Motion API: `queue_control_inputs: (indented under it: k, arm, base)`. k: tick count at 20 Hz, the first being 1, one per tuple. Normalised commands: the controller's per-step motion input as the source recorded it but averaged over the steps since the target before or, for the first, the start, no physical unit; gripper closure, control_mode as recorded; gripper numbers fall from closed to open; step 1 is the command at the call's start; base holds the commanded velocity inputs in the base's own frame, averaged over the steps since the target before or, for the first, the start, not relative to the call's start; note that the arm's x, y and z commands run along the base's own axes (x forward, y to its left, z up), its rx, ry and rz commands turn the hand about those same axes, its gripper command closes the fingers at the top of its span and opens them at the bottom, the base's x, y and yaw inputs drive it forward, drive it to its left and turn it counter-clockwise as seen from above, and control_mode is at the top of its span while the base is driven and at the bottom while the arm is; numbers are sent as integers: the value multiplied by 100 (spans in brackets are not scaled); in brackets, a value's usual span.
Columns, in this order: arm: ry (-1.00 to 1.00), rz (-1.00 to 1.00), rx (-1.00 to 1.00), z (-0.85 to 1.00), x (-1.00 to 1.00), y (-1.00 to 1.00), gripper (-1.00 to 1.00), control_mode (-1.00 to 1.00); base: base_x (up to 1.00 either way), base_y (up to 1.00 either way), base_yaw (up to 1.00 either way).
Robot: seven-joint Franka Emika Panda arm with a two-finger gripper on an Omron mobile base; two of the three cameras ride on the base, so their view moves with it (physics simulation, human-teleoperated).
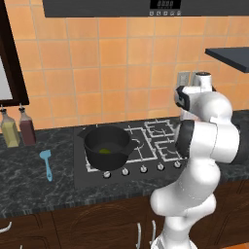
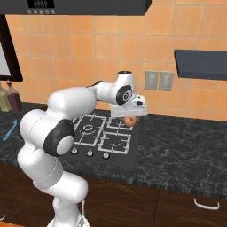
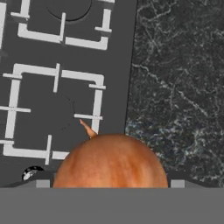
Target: Put the lime and onion in the pot. Retrieve the spatula and lightly stir the vegetables in the pot.
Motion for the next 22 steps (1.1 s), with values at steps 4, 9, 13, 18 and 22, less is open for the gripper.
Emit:
queue_control_inputs:
  k: [4, 9, 13, 18, 22]
  arm:
    - [4, 3, -4, 34, 0, 100, 100, -100]
    - [0, 4, 0, 12, 1, 100, 100, -100]
    - [-3, 7, 0, 0, 3, 100, 100, -100]
    - [-5, 9, 0, 0, 0, 100, 100, -100]
    - [-10, 10, 1, 0, 0, 100, 100, -100]
  base:
    - [0, 0, 0]
    - [0, 0, 0]
    - [0, 0, 0]
    - [0, 0, 0]
    - [0, 0, 0]
